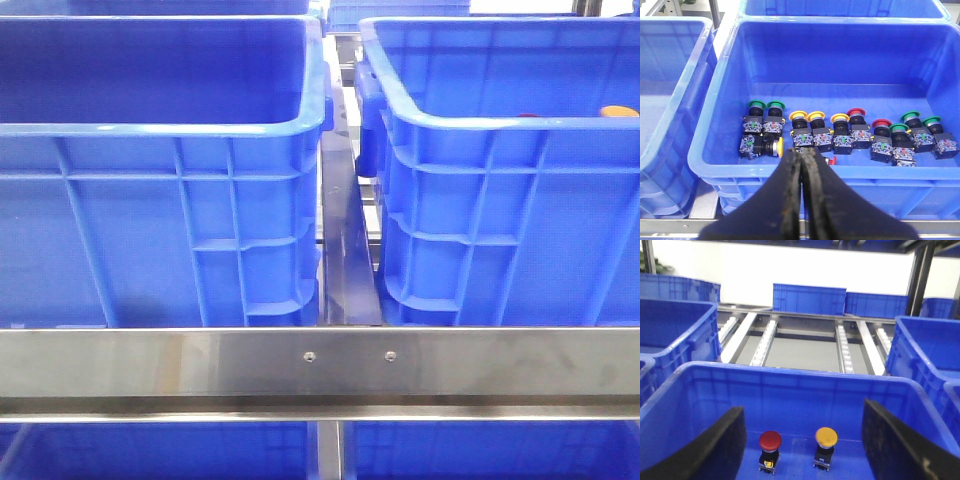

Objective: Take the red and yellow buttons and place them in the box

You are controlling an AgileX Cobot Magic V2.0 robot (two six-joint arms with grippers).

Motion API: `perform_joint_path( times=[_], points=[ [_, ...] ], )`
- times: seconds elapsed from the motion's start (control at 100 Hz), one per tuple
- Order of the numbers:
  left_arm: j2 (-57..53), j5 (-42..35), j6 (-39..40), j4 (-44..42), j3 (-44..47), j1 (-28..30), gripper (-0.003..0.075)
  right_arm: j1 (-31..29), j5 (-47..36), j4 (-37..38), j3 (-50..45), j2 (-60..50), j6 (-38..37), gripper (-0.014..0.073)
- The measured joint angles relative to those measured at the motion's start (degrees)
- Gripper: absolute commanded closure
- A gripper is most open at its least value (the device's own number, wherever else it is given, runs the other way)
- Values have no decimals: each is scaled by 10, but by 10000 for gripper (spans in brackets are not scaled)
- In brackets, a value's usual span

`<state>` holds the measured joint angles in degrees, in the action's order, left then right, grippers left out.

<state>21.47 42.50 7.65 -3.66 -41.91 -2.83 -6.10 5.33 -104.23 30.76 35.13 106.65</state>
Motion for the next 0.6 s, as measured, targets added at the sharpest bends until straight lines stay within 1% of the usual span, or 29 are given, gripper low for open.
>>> perform_joint_path(
  times=[0.07,0.11,0.15,0.16,0.18,0.23,0.27,0.34,0.36,0.37,0.41,0.45,0.48,0.6],
  points=[
    [0,0,0,0,0,0,739,0,0,0,-24,-37,0,92],
    [0,0,0,0,0,0,739,0,0,0,-35,-57,0,115],
    [0,0,0,0,0,0,739,0,0,0,-46,-71,0,172],
    [0,0,0,0,0,0,739,0,0,0,-48,-76,0,172],
    [0,0,0,0,0,0,739,0,0,0,-52,-83,0,214],
    [0,0,0,0,0,0,739,0,0,0,-61,-97,0,285],
    [0,0,0,0,0,0,739,0,0,0,-66,-105,0,372],
    [0,0,0,0,0,0,739,0,0,0,-71,-110,0,480],
    [0,0,0,0,0,0,739,0,0,0,-71,-110,0,525],
    [0,0,0,0,0,0,739,0,0,0,-71,-110,0,525],
    [0,0,0,0,0,0,739,0,0,0,-72,-111,0,595],
    [0,0,0,0,0,0,739,0,0,0,-72,-111,0,648],
    [0,0,0,0,0,0,739,0,0,0,-72,-111,0,666],
    [0,1,0,0,0,0,739,0,7,0,-72,-112,0,662]
  ],
)
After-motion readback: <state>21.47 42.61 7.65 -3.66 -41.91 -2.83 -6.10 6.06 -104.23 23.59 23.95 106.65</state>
